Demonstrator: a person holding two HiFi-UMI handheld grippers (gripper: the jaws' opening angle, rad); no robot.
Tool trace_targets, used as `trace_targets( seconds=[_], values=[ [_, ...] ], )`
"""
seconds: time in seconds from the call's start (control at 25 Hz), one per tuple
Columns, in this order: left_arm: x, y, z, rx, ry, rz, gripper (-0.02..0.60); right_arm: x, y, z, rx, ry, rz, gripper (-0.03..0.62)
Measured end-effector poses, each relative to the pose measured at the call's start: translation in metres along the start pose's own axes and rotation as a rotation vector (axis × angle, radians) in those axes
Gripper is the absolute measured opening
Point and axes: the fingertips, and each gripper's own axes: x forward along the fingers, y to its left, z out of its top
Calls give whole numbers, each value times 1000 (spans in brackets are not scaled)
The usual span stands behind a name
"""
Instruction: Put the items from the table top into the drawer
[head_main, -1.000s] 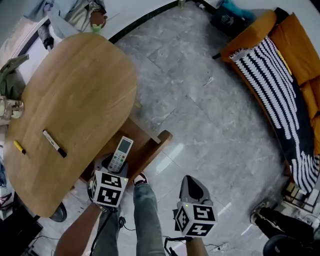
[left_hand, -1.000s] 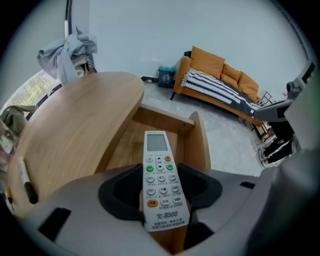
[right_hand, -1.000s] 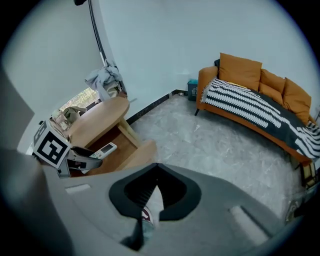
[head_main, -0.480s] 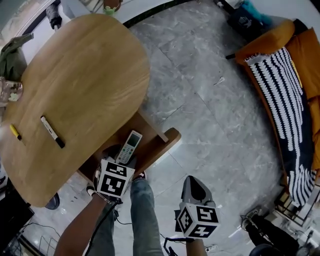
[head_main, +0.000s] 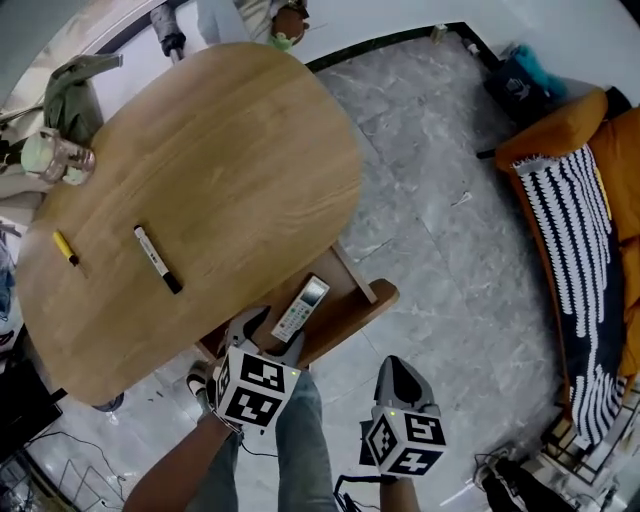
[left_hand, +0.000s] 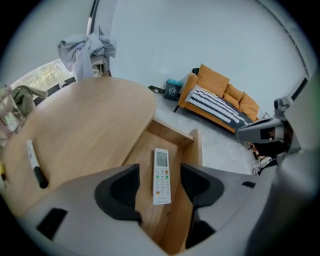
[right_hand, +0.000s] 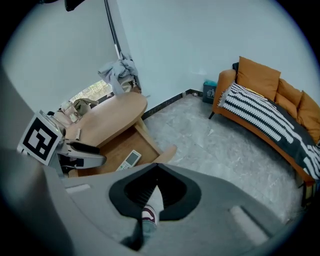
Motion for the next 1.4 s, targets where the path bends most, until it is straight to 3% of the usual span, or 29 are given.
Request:
trace_targets(
  seconds=[0.32, 0.72, 1.4],
  values=[
    [-64, 49, -8, -73, -102, 58, 249, 0, 75, 24, -109, -13, 71, 5],
    [-131, 133, -44, -335, -209, 186, 247, 4, 189, 57, -270, -41, 172, 5],
    [-202, 288, -113, -625, -284, 429, 248, 33, 333, 85, -505, -34, 277, 5]
  ],
)
